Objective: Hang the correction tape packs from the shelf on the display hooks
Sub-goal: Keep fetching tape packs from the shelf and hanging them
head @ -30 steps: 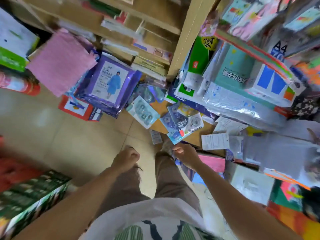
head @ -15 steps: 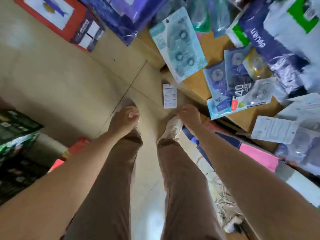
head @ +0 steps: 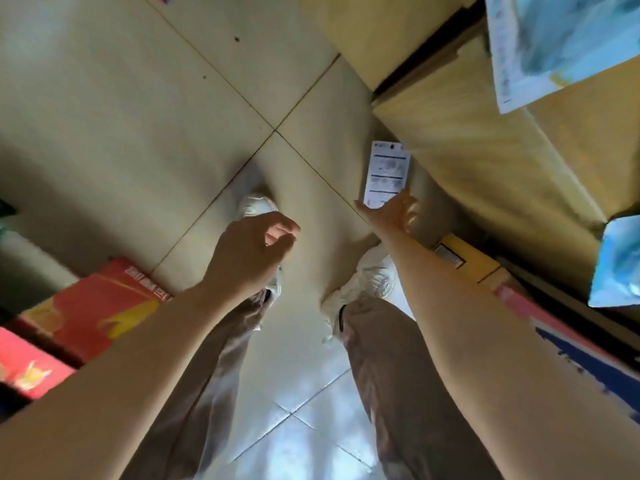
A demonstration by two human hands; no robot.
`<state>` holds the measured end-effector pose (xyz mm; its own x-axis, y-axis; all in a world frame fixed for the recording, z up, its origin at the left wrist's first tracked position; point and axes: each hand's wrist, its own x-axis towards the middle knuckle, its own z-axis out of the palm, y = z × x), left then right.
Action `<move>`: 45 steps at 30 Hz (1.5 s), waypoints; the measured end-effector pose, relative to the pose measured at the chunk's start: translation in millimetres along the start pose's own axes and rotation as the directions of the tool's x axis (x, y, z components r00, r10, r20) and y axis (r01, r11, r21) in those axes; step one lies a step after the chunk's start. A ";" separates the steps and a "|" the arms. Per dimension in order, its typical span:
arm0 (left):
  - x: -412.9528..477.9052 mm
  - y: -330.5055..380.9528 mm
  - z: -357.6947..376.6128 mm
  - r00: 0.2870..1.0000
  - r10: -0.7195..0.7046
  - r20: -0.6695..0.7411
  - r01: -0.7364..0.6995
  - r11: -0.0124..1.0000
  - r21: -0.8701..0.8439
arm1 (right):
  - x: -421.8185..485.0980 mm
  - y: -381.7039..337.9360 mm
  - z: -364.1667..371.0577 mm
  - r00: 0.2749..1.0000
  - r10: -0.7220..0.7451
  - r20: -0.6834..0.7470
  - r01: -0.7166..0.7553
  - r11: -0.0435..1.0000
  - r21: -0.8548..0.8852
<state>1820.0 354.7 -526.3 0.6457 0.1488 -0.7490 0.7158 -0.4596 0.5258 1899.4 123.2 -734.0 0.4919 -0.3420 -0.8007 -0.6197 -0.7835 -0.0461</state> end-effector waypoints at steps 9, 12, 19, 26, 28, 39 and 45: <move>16.7 9.7 8.5 0.997 -0.075 0.004 0.075 0.997 0.003 | 27.5 -8.3 2.0 0.999 -0.002 -0.054 0.003 1.000 0.024; 19.1 8.6 6.7 0.996 -0.085 0.003 0.085 0.996 0.000 | 32.1 -5.9 -1.9 0.999 0.018 -0.029 -0.009 0.959 0.284; 10.8 15.6 2.6 0.985 -0.172 -0.001 0.171 0.982 -0.083 | -28.4 8.7 -27.5 0.941 -0.201 0.273 0.083 0.917 0.389; -30.6 73.8 -12.5 0.932 -0.350 0.097 0.343 0.763 -0.548 | -170.6 -4.4 -87.3 0.562 -0.774 -0.291 0.817 0.575 0.045; -49.3 101.4 -25.2 0.952 -0.292 0.095 0.285 0.723 -0.629 | -212.6 -9.2 -117.7 0.335 -0.861 -0.383 0.921 0.385 -0.061; -154.6 211.3 -98.0 0.967 -0.227 -0.119 0.031 0.564 -0.825 | -346.3 -19.0 -261.0 0.300 -0.882 -0.364 0.953 0.289 0.085; -194.0 276.3 -129.4 0.981 -0.151 -0.118 0.000 0.615 -0.789 | -397.1 -29.7 -354.8 0.741 -0.636 -0.214 0.641 0.577 0.506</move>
<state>1927.0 312.2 -183.5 0.5570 0.3191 -0.7668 0.6495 0.4080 0.6416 1939.4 98.2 -202.8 0.8896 0.1339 -0.4367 -0.3520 -0.4084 -0.8422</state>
